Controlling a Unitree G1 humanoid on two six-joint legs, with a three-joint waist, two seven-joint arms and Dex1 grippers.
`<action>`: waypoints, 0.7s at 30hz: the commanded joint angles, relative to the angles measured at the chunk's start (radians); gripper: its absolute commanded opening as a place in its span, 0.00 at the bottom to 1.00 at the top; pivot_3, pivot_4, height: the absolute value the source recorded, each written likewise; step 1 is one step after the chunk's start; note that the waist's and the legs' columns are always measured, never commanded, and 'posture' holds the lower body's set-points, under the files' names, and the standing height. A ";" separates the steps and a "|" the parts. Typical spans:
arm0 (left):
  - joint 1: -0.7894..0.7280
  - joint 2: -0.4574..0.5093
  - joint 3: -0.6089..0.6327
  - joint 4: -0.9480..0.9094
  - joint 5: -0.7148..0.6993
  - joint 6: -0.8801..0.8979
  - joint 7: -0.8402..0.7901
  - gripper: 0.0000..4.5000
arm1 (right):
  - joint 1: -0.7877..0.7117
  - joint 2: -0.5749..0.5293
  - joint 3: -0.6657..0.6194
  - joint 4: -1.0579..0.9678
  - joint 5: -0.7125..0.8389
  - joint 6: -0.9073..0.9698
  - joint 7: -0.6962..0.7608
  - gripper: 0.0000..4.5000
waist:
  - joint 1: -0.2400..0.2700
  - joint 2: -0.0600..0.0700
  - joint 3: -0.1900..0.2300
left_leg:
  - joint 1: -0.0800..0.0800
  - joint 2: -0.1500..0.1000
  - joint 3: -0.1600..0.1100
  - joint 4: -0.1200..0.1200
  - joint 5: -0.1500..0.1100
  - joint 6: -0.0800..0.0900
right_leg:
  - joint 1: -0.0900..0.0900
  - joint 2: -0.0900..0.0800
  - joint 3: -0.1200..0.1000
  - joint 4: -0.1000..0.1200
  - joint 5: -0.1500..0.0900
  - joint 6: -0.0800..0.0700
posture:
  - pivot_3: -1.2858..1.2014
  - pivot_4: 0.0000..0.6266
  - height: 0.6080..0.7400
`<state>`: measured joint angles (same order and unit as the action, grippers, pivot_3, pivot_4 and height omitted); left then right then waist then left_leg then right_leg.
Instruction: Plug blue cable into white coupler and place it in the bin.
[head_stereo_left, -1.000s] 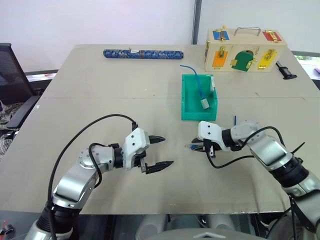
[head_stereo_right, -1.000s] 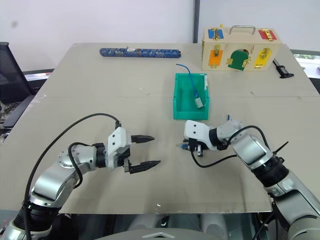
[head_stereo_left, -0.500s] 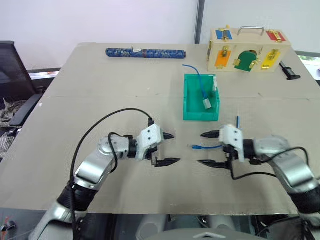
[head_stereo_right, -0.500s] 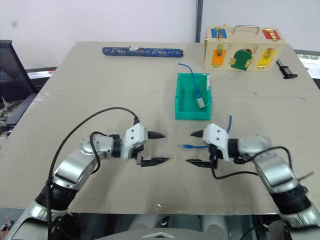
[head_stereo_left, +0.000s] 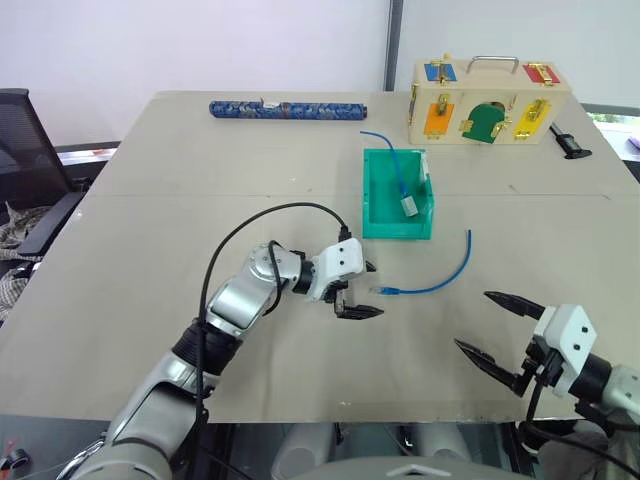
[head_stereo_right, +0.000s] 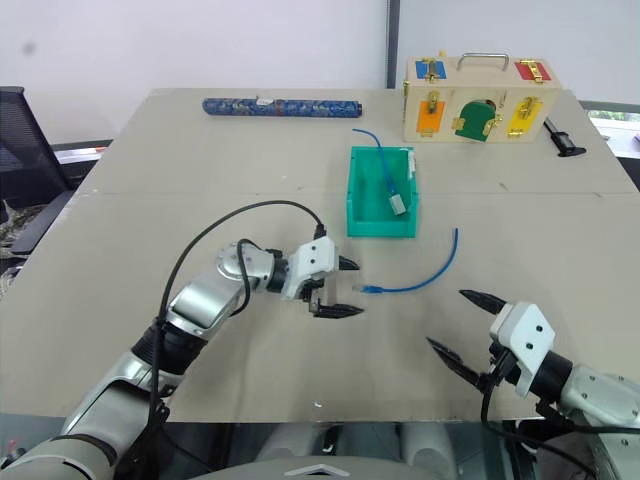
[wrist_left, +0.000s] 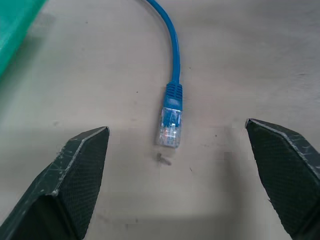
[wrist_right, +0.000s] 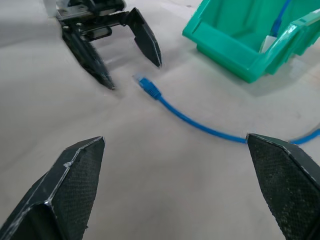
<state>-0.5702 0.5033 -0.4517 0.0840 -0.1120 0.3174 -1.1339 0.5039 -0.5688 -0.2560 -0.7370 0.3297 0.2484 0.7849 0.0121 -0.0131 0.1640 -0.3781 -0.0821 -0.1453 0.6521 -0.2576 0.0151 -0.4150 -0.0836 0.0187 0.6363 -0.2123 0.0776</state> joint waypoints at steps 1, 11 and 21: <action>-0.024 -0.001 -0.031 0.020 0.025 -0.042 -0.054 0.55 | 0.009 0.009 -0.013 -0.065 -0.006 0.006 -0.053 1.00 | -0.001 0.000 0.000 | 0.000 0.000 0.000 0.000 0.000 0.000 | 0.000 0.000 0.000 0.000 0.000 0.000 | 0.52 0.24 1.00; 0.021 0.006 0.040 0.029 -0.008 -0.174 -0.081 0.01 | 0.028 0.035 0.071 -0.088 0.010 0.171 -0.170 1.00 | -0.002 0.000 0.000 | 0.000 0.000 0.000 0.000 0.000 0.000 | 0.000 -0.001 0.000 -0.001 0.002 -0.003 | 0.52 0.24 1.00; 0.103 -0.050 0.197 -0.011 -0.021 -0.490 0.058 0.00 | -0.385 0.266 0.146 -0.050 0.421 0.674 -0.421 0.60 | 0.001 0.000 -0.001 | -0.001 0.000 -0.001 0.000 0.000 0.000 | 0.000 -0.002 0.000 -0.001 0.003 -0.005 | 0.52 0.24 1.00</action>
<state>-0.4749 0.4579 -0.2730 0.0966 -0.1409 -0.1161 -1.0944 0.1457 -0.3162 -0.1146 -0.7735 0.6805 0.8790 0.3988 0.0128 -0.0133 0.1634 -0.3791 -0.0822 -0.1463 0.6521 -0.2576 0.0152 -0.4157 -0.0853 0.0186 0.6356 -0.2096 0.0729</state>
